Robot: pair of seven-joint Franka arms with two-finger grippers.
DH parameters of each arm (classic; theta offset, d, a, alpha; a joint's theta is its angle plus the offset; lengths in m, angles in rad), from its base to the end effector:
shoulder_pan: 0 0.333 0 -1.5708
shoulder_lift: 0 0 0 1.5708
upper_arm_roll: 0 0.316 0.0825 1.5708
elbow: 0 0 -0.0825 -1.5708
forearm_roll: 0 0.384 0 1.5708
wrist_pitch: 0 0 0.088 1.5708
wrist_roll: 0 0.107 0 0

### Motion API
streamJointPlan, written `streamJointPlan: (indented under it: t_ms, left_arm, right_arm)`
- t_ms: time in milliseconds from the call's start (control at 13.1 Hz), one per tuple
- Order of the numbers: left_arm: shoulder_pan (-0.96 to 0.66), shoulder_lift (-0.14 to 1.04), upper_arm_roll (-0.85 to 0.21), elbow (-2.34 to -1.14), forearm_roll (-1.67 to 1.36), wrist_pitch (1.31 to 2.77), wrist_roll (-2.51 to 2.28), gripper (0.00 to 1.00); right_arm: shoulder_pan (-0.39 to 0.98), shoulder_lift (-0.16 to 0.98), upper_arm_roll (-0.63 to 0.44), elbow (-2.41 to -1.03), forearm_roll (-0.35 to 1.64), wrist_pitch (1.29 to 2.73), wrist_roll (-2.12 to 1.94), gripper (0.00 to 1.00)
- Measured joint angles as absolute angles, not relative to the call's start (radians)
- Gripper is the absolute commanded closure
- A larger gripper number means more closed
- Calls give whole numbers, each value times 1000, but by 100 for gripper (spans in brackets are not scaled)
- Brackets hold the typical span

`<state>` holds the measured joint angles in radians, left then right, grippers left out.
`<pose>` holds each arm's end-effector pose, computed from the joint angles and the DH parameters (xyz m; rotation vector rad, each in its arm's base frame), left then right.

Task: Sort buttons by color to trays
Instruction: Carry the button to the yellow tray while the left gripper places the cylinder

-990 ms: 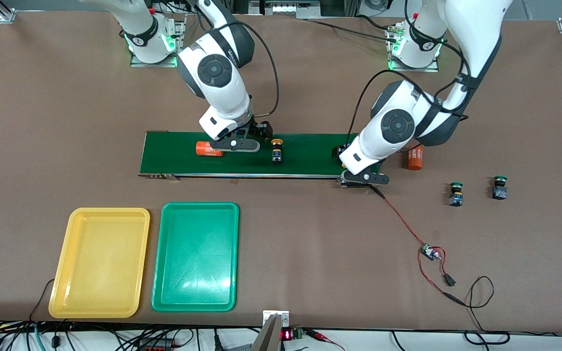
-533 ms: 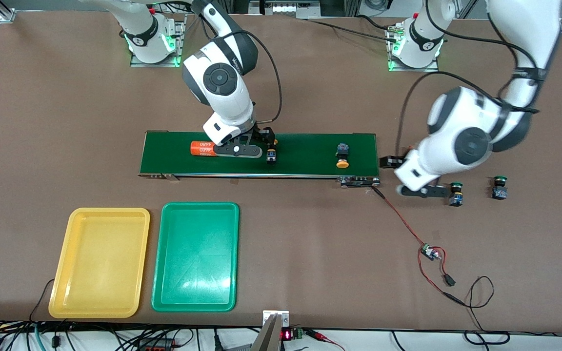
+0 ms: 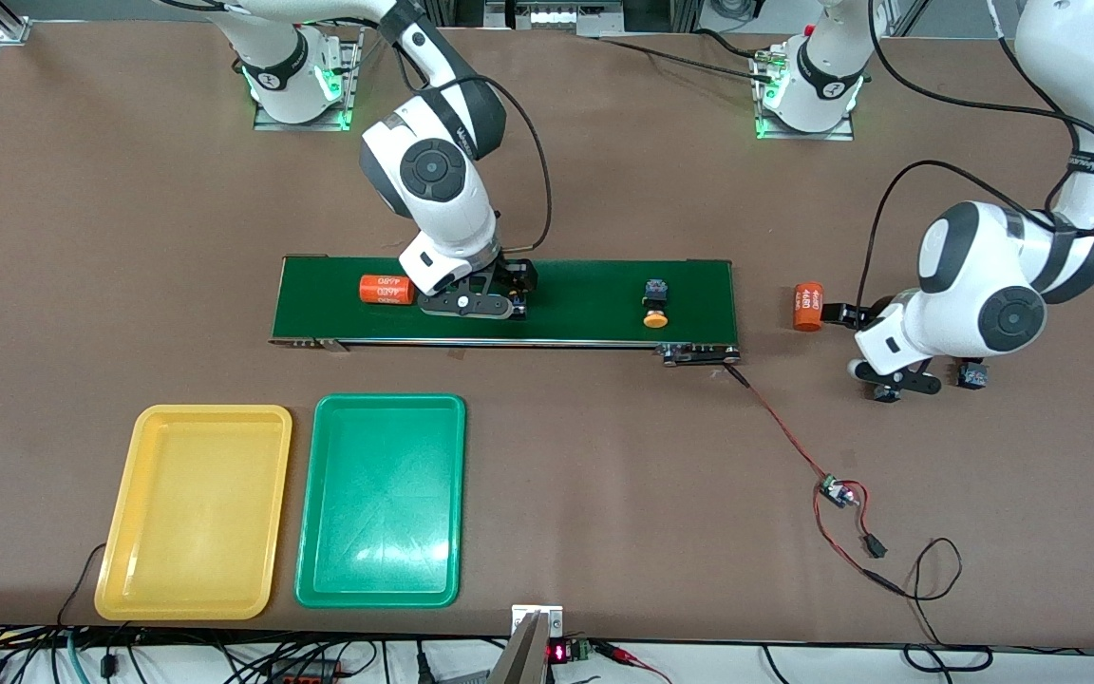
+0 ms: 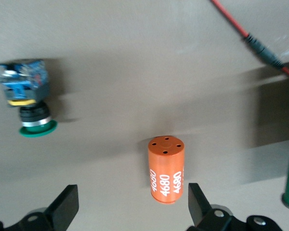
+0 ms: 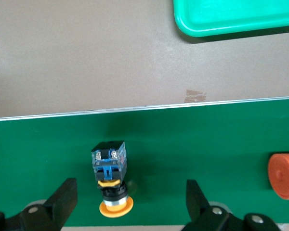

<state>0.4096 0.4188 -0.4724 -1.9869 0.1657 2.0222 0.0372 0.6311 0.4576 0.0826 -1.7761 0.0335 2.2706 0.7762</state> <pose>0.5685 -0.0213 0.2504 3.0350 -0.2951 -0.5080 0.5006 0.4286 0.3060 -3.0665 0.1423 0.0219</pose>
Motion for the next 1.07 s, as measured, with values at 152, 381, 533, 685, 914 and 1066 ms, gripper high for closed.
streamJointPlan:
  t_ms: [152,381,533,685,914,1066]
  left_arm:
    - [411,420,-473,-2082,168,2136,42,0]
    - [414,421,-473,-2180,168,2247,42,0]
    - [422,422,-473,-2223,168,2314,42,4]
    - [430,430,-473,-2255,168,2358,43,58]
    - [433,436,-479,-2264,168,2364,44,100]
    - [433,427,-493,-2261,169,2363,44,100]
  right_arm:
    - [631,477,82,-1776,33,2299,776,0]
    - [631,503,82,-1775,33,2326,776,0]
    - [631,517,82,-1775,30,2328,776,0]
    - [631,533,82,-1775,28,2328,776,5]
    - [631,549,81,-1775,14,2331,770,42]
    - [631,551,81,-1774,14,2331,754,87]
